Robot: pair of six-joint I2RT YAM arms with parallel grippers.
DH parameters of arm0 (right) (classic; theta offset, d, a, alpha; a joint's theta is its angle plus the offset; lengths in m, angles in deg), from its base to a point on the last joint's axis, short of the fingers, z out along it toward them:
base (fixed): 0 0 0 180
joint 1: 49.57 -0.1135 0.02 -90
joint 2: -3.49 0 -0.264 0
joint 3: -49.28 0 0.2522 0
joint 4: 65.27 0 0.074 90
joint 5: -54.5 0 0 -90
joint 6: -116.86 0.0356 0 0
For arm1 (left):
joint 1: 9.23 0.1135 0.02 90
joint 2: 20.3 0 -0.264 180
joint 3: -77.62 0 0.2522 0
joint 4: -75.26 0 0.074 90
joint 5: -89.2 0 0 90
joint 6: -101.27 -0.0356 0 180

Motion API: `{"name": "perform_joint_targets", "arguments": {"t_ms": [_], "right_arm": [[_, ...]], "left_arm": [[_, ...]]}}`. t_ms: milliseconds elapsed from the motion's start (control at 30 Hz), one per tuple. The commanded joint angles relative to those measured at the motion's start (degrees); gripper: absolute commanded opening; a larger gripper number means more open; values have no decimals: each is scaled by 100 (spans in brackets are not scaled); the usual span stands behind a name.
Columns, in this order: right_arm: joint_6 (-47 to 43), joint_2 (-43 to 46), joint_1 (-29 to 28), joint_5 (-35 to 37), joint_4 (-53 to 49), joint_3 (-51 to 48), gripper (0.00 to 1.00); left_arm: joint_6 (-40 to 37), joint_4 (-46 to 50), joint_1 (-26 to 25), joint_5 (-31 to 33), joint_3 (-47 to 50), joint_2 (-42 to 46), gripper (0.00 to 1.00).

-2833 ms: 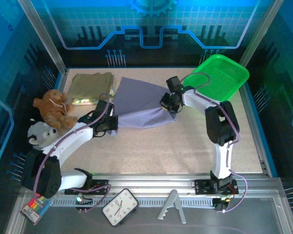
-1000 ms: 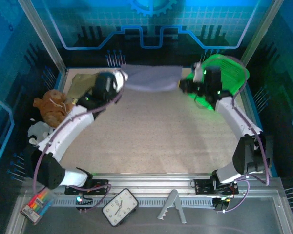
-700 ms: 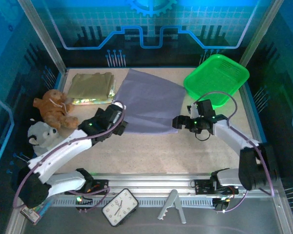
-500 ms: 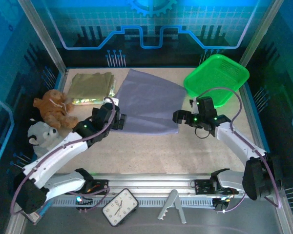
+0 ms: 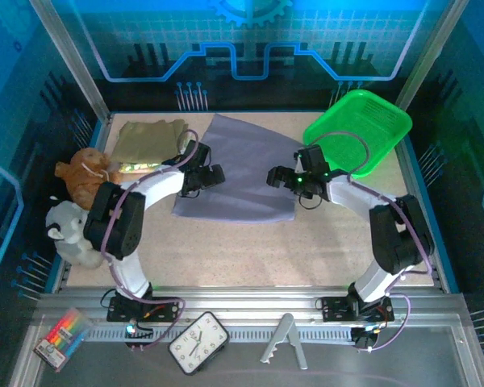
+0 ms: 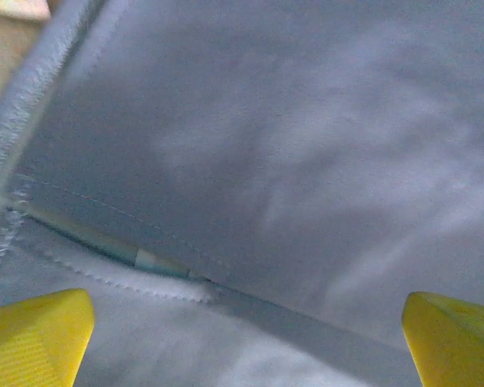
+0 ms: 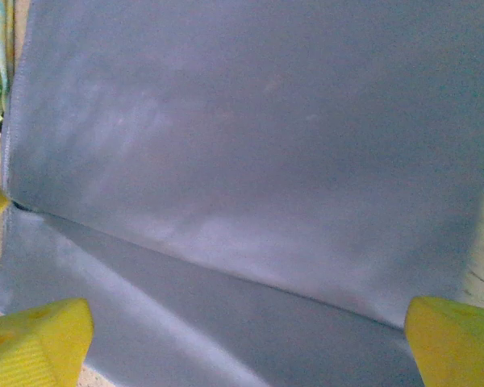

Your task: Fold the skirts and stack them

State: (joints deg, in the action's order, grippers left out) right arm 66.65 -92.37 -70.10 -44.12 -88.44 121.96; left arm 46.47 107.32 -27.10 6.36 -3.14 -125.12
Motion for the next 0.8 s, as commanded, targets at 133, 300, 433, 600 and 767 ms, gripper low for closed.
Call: {"name": "perform_joint_targets", "arguments": {"t_ms": [133, 300, 433, 600, 767], "right_arm": [[738, -870, -84, -707, 12, 478, 99], [853, -959, -109, -729, 49, 224, 100], [750, -857, -79, -450, -357, 19, 100], [662, -608, -30, -561, -415, -380, 100], [845, -179, -72, -523, -222, -718, 100]], "left_arm": [[879, 40, 7, -511, 71, -340, 99], [1310, -210, -6, -708, 850, -136, 99], [1520, -69, -52, -716, 1403, 271, 99], [1651, 196, -321, -581, 1957, 1005, 99], [1774, 217, -349, -418, 2244, 1446, 99]]}}
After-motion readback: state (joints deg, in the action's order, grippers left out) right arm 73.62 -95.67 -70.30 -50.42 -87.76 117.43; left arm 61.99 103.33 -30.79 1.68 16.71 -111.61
